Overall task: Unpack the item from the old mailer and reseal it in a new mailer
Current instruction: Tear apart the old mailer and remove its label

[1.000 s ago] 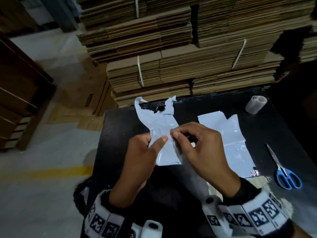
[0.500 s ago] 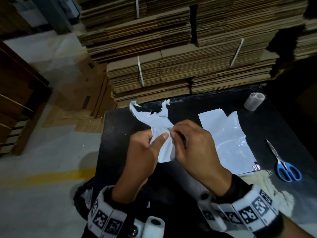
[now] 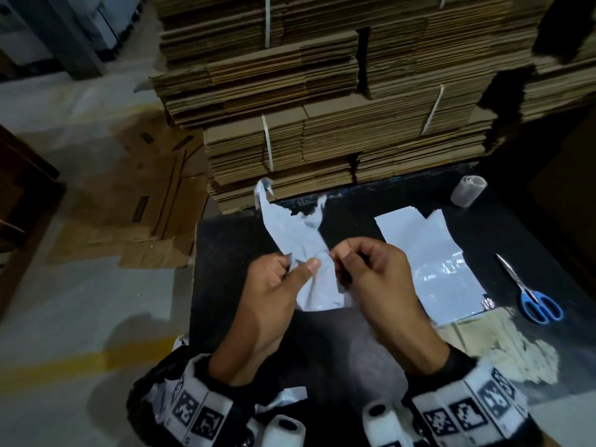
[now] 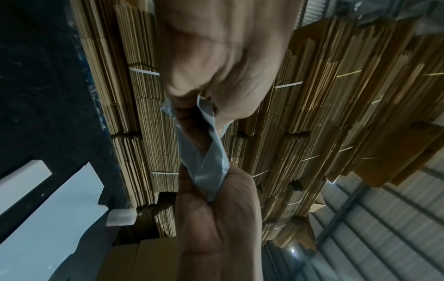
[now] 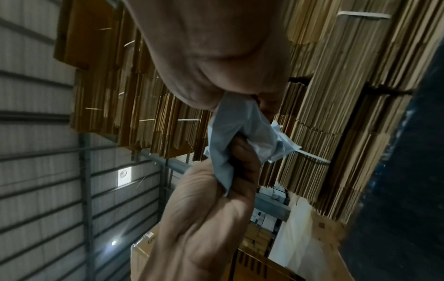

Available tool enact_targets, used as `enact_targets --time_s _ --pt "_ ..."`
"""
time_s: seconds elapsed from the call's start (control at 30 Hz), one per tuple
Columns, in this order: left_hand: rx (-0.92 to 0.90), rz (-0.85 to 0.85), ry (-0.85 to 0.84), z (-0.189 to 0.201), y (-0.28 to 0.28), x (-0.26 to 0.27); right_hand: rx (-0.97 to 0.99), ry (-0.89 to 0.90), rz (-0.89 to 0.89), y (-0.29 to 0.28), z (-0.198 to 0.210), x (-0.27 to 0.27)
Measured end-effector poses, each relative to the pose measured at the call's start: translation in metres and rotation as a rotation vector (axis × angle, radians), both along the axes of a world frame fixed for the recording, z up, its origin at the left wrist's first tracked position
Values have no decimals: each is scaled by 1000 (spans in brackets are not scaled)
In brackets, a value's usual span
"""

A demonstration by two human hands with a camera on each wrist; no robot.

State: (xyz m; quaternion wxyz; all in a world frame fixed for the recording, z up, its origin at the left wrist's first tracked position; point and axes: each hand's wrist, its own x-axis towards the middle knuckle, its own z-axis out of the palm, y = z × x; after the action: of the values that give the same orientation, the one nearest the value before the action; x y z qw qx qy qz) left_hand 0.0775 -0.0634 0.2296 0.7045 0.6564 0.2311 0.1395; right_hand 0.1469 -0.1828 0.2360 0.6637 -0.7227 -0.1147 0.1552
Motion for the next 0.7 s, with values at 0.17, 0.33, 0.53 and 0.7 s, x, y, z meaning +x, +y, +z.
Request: enact_targets --time_s 0.17,0.33,0.53,0.7 --pt "-81 -61 -65 1 16 -14 51 -71 2 1 11 -9" --pt "-53 -61 -82 0 23 -19 -133 -550 19 7 11 -28" --pt "8 -48 -89 3 25 -26 -336 -858 -23 18 3 -36" --pt "4 -48 -97 5 23 -30 -353 -825 -45 27 0 -38"
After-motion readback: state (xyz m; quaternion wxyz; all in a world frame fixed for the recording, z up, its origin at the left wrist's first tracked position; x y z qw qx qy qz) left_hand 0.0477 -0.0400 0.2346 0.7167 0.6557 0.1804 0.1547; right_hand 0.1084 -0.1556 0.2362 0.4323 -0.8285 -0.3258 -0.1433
